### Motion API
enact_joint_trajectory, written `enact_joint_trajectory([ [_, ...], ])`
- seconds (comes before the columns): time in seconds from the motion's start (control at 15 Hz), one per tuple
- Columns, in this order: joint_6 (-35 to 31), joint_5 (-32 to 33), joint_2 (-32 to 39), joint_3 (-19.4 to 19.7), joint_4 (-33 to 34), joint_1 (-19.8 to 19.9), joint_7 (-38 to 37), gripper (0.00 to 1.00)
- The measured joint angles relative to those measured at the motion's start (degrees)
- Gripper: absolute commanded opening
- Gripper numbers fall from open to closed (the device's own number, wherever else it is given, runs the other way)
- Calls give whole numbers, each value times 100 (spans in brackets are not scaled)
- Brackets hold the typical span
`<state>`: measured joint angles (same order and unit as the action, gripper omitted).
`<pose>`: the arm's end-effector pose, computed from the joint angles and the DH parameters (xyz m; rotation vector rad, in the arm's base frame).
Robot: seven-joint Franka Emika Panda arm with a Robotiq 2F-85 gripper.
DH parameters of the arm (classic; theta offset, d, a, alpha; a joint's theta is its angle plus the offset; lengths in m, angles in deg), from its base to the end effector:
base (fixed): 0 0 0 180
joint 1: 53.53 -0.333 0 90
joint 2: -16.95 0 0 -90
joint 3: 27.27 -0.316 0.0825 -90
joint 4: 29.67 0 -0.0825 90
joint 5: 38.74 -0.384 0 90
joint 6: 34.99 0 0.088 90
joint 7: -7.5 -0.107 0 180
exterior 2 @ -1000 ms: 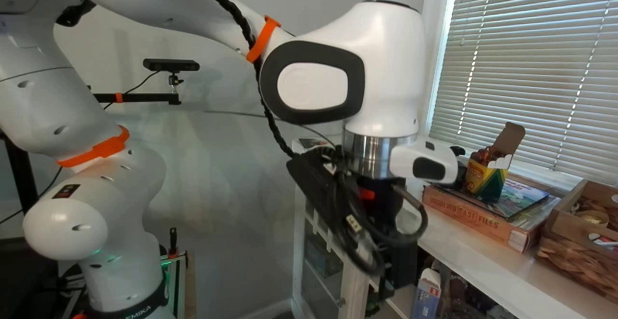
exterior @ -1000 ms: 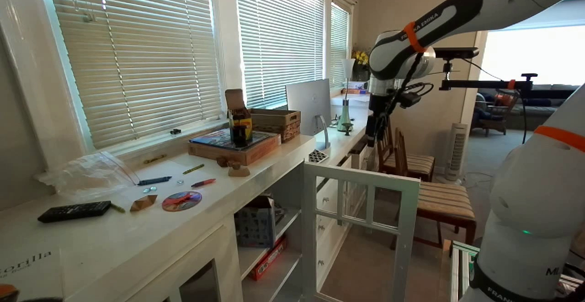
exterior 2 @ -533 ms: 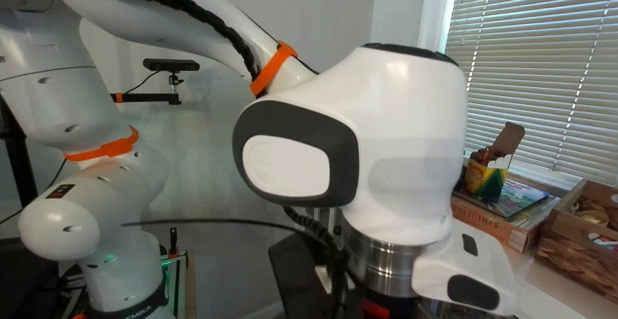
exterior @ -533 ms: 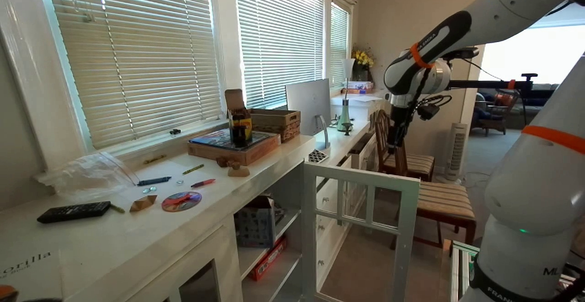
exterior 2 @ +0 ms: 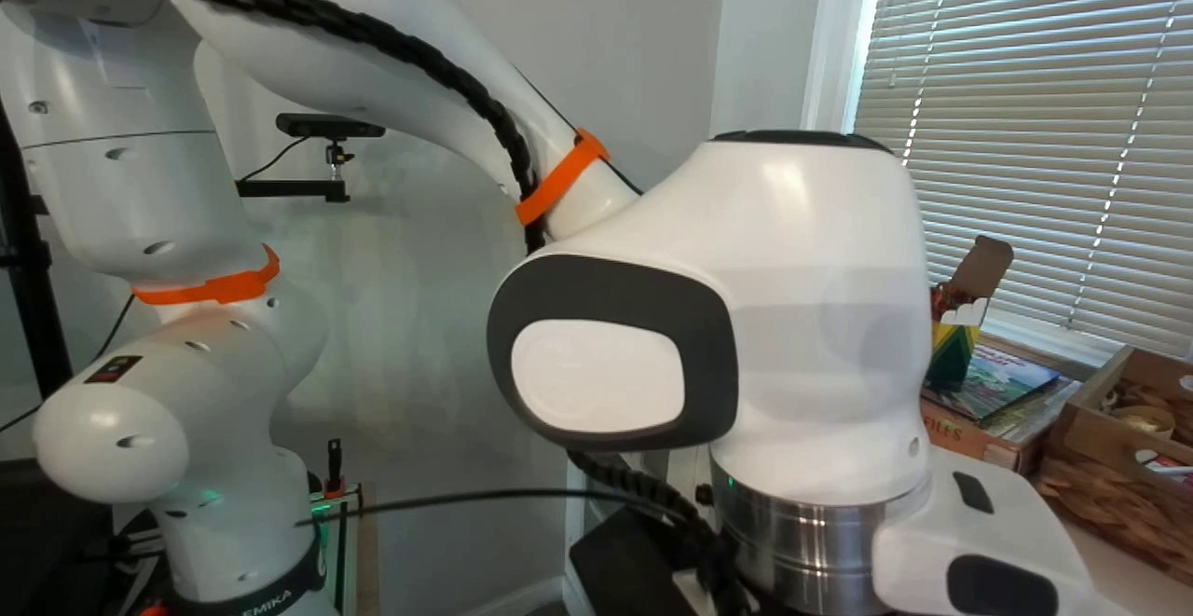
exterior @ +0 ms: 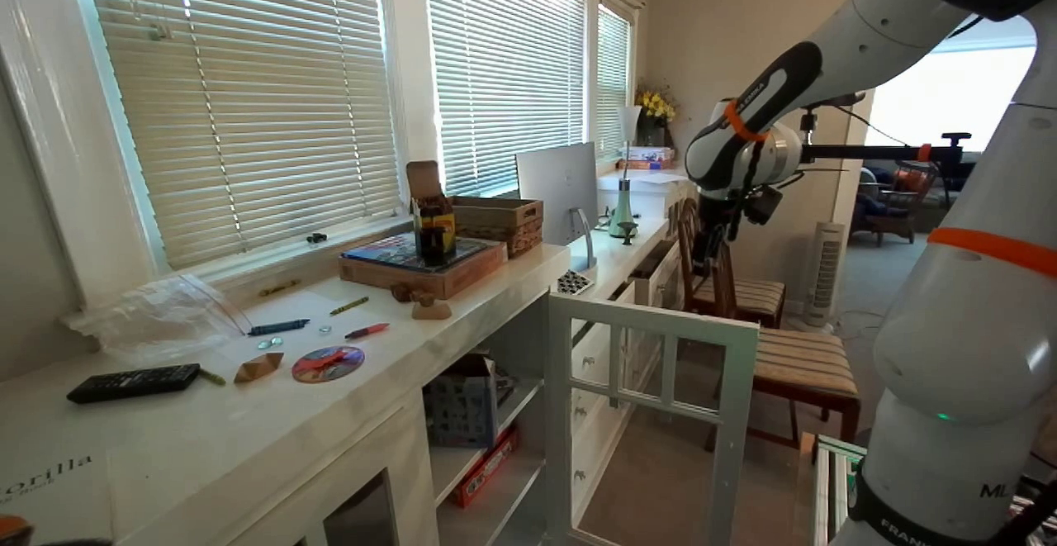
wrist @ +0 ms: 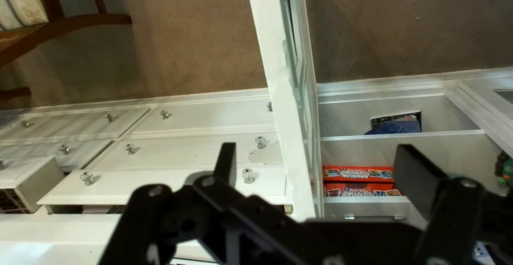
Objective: Close the bottom right cabinet door
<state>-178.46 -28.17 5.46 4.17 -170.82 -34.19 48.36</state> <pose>0.3031 -0.3705 0.3806 2.9633 -0.0577 0.2043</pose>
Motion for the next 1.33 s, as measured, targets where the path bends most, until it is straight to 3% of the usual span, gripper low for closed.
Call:
enact_joint_trajectory([
  [0.2,0,-443,28,15,19,-7,303,100],
  [0.47,-132,-1506,322,170,207,-20,967,100],
  [0.67,-313,-2338,658,251,334,-19,1771,100],
  [1.0,-644,-2840,1341,216,352,-31,2944,100],
  [1.33,-830,-4138,1905,42,367,30,4091,100],
])
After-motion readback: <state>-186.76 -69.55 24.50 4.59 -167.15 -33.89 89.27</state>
